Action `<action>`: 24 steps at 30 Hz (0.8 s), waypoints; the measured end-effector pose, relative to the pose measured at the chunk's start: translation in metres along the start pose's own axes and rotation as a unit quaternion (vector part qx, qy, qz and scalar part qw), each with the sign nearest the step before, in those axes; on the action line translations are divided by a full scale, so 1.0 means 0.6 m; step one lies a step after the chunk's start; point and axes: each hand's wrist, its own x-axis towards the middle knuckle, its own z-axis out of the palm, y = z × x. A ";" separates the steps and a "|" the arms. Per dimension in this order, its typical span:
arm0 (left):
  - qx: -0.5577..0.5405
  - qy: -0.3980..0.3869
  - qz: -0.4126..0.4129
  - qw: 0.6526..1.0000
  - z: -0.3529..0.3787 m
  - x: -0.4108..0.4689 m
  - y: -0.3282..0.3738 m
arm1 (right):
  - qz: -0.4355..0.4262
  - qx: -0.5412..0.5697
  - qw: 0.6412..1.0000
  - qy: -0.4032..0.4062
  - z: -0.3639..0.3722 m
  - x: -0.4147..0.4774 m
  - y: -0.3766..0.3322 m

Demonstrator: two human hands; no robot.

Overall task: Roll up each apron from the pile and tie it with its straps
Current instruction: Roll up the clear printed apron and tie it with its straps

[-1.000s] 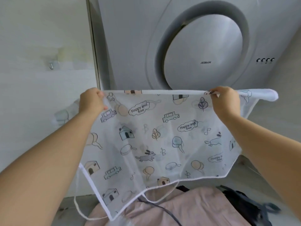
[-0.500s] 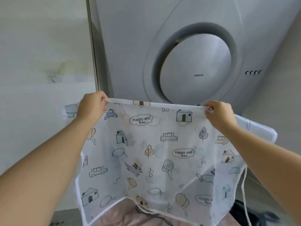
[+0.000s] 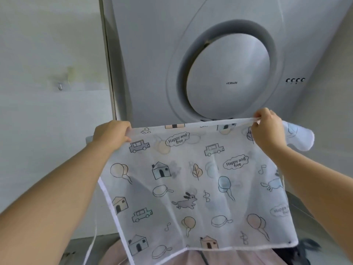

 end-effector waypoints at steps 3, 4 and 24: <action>-0.037 0.037 -0.029 0.998 0.008 0.000 -0.003 | -0.025 0.001 1.000 0.011 -0.001 -0.002 0.005; -0.062 0.048 -0.042 0.996 0.014 0.003 -0.006 | -0.032 0.008 0.999 0.026 -0.002 -0.003 0.005; -0.167 -0.036 -0.113 0.979 0.045 -0.011 -0.034 | 0.064 -0.009 0.998 -0.008 0.022 -0.018 0.032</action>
